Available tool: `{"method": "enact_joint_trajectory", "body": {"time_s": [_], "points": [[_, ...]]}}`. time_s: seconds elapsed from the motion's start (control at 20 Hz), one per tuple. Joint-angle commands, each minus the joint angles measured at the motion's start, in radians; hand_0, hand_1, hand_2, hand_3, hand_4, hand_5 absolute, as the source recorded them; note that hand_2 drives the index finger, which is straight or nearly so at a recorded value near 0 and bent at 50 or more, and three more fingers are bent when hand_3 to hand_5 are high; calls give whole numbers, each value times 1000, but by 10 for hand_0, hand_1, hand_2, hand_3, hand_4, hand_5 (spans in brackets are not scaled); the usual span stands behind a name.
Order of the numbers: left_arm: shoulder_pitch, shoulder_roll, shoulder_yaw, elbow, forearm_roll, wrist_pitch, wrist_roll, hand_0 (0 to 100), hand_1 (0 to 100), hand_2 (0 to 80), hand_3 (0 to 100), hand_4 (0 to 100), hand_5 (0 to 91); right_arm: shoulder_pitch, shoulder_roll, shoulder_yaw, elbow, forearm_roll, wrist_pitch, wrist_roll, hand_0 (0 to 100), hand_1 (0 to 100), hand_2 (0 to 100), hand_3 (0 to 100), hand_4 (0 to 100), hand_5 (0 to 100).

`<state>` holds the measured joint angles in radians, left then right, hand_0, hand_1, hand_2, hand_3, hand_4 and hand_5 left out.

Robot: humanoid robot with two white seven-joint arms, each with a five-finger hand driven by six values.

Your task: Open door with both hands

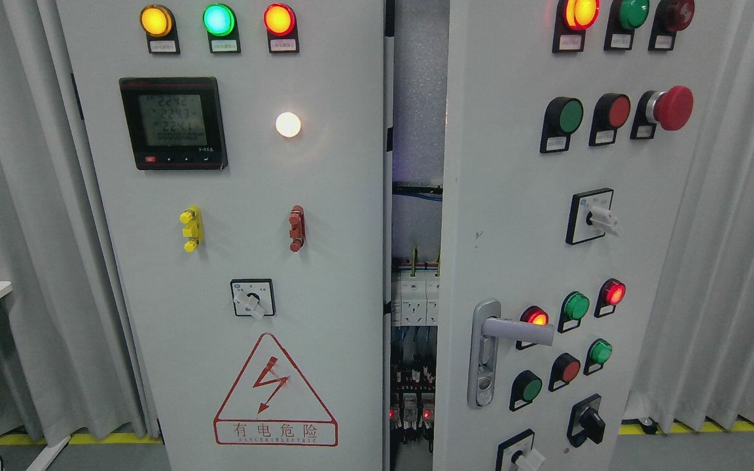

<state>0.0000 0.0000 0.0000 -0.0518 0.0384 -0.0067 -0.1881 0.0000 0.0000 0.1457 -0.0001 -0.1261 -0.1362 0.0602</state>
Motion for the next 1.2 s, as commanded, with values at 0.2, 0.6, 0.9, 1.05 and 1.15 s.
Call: {"method": "enact_joint_trajectory", "body": {"time_s": [0.2,0.6,0.9,1.05,1.15], "points": [[0,2,32,1,-2,2,7,288,0,27,27,34,0,-28,-3,0,-34,0,0,0,218,0,0,0,0,0],[11,5,143,-48,43,-145,-1,288,0,27,27,34,0,-28,-3,0,-34,0,0,0,219,0,0,0,0,0],[156,14,80,-440,-24,-196,-175,288,0,28,27,34,0,-28,-3,0,-34,-1,0,0,218,0,0,0,0,0],[225,17,75,-656,-26,-194,-324,288,0,28,28,35,0,-28,-3,0,-34,0,0,0,218,0,0,0,0,0],[250,20,71,-752,-26,-190,-324,288,0,28,28,35,0,-28,-3,0,-34,0,0,0,218,0,0,0,0,0]]}}
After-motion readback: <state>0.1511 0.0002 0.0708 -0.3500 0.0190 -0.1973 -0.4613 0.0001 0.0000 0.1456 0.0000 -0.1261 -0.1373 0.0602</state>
